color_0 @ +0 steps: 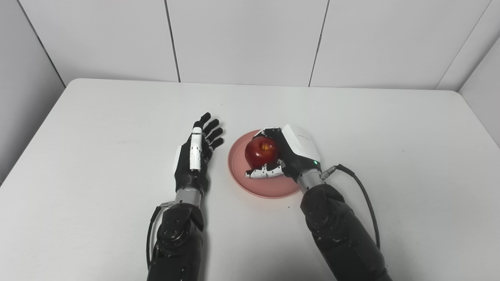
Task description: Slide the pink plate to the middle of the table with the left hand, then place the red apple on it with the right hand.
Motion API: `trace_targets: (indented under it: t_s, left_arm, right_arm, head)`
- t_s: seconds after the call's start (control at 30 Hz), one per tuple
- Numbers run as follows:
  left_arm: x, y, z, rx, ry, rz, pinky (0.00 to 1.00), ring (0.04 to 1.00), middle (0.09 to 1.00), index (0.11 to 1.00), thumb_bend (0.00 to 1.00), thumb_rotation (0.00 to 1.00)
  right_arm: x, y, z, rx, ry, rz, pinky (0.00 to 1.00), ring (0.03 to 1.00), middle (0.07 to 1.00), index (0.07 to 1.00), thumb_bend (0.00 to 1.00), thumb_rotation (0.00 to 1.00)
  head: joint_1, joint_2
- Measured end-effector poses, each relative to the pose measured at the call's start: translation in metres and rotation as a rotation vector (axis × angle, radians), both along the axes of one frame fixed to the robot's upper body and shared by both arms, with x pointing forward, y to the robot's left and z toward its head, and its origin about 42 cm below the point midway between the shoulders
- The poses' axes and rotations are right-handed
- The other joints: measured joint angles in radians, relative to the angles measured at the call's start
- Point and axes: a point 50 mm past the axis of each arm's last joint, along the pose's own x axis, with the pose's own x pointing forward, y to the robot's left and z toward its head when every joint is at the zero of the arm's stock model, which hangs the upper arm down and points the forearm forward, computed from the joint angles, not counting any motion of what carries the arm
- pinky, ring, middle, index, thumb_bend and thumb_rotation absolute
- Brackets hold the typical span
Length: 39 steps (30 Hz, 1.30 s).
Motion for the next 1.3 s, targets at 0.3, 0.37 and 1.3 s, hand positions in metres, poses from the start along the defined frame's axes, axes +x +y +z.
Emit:
trace_targets:
  t_s: [0.3,0.37,1.3]
  left_arm:
    - [0.0,0.0,0.0,0.0,0.0,0.0,0.83,0.845,0.863,0.858,0.4,1.0]
    - [0.0,0.0,0.0,-0.001,0.0,0.0,0.84,0.846,0.863,0.859,0.4,1.0]
    - [0.0,0.001,0.0,0.0,0.001,-0.002,0.84,0.85,0.864,0.859,0.4,1.0]
  right_arm:
    - [-0.002,0.0,-0.002,-0.002,0.004,-0.002,0.55,0.657,0.724,0.737,0.96,0.31]
    - [-0.002,0.0,-0.001,0.0,0.005,-0.003,0.61,0.702,0.754,0.756,0.98,0.34]
    - [-0.007,-0.012,0.026,0.082,-0.051,-0.022,0.7,0.792,0.845,0.869,1.0,0.54]
  head:
    - [-0.003,0.002]
    - [-0.003,0.002]
    - [-0.014,-0.006]
